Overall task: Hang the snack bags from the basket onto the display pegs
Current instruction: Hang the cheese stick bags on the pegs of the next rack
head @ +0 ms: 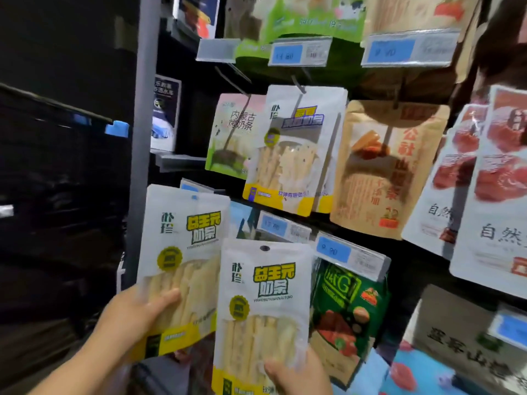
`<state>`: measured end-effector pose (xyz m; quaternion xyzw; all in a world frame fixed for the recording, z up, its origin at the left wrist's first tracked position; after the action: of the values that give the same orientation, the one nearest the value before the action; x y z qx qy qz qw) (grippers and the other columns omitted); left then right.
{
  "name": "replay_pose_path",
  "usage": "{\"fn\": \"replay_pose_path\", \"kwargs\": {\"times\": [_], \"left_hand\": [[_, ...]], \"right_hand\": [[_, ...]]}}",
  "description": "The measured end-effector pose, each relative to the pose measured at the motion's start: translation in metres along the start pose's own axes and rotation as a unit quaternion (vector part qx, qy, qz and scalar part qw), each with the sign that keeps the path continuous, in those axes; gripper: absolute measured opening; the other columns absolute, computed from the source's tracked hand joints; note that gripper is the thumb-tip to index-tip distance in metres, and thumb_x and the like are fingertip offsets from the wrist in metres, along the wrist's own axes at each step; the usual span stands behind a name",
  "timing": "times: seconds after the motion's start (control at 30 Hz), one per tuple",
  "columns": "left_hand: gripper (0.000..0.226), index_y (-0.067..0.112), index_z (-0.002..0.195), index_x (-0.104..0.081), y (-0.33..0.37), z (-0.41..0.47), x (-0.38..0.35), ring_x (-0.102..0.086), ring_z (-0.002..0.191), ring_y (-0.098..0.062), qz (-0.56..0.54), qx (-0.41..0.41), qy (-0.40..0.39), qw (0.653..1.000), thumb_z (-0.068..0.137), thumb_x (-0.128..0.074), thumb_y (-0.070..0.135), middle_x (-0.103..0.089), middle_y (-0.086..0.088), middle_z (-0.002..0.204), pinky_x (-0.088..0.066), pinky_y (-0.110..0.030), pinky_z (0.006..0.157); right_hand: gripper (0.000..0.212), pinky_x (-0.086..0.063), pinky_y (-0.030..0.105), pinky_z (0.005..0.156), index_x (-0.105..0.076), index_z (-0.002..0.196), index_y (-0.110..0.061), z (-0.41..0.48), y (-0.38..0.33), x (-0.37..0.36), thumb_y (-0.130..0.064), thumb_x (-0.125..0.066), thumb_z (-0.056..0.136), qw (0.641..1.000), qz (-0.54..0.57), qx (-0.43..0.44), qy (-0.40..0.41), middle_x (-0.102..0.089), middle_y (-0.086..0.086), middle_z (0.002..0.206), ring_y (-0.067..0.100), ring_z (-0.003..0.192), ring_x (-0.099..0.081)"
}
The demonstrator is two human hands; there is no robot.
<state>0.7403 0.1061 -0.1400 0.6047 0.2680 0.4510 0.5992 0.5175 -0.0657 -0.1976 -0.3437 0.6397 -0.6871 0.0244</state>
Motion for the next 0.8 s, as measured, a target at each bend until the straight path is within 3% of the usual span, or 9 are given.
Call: {"fn": "replay_pose_path", "kwargs": {"times": [0.07,0.2,0.37,0.47,0.57,0.7,0.8], "left_hand": [[0.017,0.024,0.076,-0.071,-0.005,0.005,0.004,-0.068,0.088,-0.028,-0.014,0.011,0.013,1.000,0.072,-0.086,0.032,-0.073,-0.007,0.085,-0.051,-0.043,0.086],[0.012,0.027,0.074,-0.069,-0.014,0.012,0.004,-0.068,0.087,-0.026,-0.025,0.015,0.042,0.999,0.079,-0.080,0.028,-0.073,-0.006,0.084,-0.050,-0.040,0.082],[0.013,0.027,0.079,-0.073,-0.024,0.015,0.005,-0.070,0.086,-0.027,-0.042,0.036,0.045,0.997,0.075,-0.083,0.033,-0.075,-0.002,0.085,-0.054,-0.047,0.089],[0.019,0.028,0.078,-0.072,-0.025,0.016,0.007,-0.069,0.087,-0.028,-0.041,0.033,0.046,0.998,0.070,-0.085,0.039,-0.075,-0.004,0.087,-0.053,-0.048,0.090],[0.011,0.028,0.080,-0.071,-0.026,0.015,0.010,-0.069,0.089,-0.026,-0.052,0.038,0.048,0.997,0.077,-0.081,0.032,-0.074,-0.003,0.090,-0.052,-0.046,0.093],[0.010,0.027,0.082,-0.071,-0.028,0.015,0.009,-0.068,0.089,-0.026,-0.042,0.036,0.043,0.998,0.079,-0.079,0.033,-0.074,-0.001,0.089,-0.052,-0.043,0.091],[0.017,0.023,0.091,-0.070,-0.027,0.016,0.007,-0.066,0.091,-0.028,-0.010,0.028,0.044,0.999,0.081,-0.078,0.035,-0.071,-0.007,0.093,-0.050,-0.038,0.084]], "right_hand": [[0.074,-0.051,0.026,0.094,-0.059,0.122,-0.039,0.000,0.000,-0.009,-0.043,-0.073,0.049,1.000,-0.007,0.001,0.004,-0.067,-0.012,0.115,0.004,0.105,-0.063],[0.055,-0.047,0.026,0.087,-0.056,0.123,-0.034,0.007,-0.002,-0.021,-0.031,-0.076,0.072,0.998,-0.010,-0.006,0.056,-0.067,-0.005,0.110,0.013,0.102,-0.062],[0.038,-0.046,0.030,0.079,-0.063,0.110,-0.022,0.013,0.004,-0.030,-0.025,-0.079,0.076,0.996,0.057,-0.018,0.072,-0.069,-0.003,0.100,0.018,0.096,-0.062],[0.028,-0.043,0.019,0.066,-0.060,0.099,-0.027,0.014,-0.002,-0.028,-0.019,-0.079,0.079,0.994,0.080,0.013,0.069,-0.067,-0.008,0.096,0.006,0.086,-0.060],[0.028,-0.037,0.008,0.058,-0.054,0.088,-0.031,0.014,-0.008,-0.027,-0.016,-0.077,0.082,0.993,0.096,0.038,0.064,-0.062,-0.015,0.091,-0.007,0.080,-0.052],[0.029,-0.042,0.028,0.078,-0.058,0.099,-0.031,0.018,-0.012,-0.027,-0.014,-0.076,0.084,0.988,0.112,0.055,0.086,-0.066,-0.011,0.098,0.009,0.090,-0.061],[0.036,-0.041,0.029,0.083,-0.061,0.115,-0.023,0.025,-0.012,-0.030,-0.018,-0.077,0.083,0.989,0.091,0.065,0.094,-0.067,-0.006,0.107,0.017,0.099,-0.062]]}}
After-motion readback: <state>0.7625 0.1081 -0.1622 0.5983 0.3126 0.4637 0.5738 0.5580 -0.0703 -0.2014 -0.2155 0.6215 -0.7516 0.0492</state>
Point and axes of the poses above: each hand's wrist, its own z-axis towards the middle knuckle, its own x-axis out of the back of the hand, y = z × x, the point moved 2 cm from there along z, towards the middle knuckle
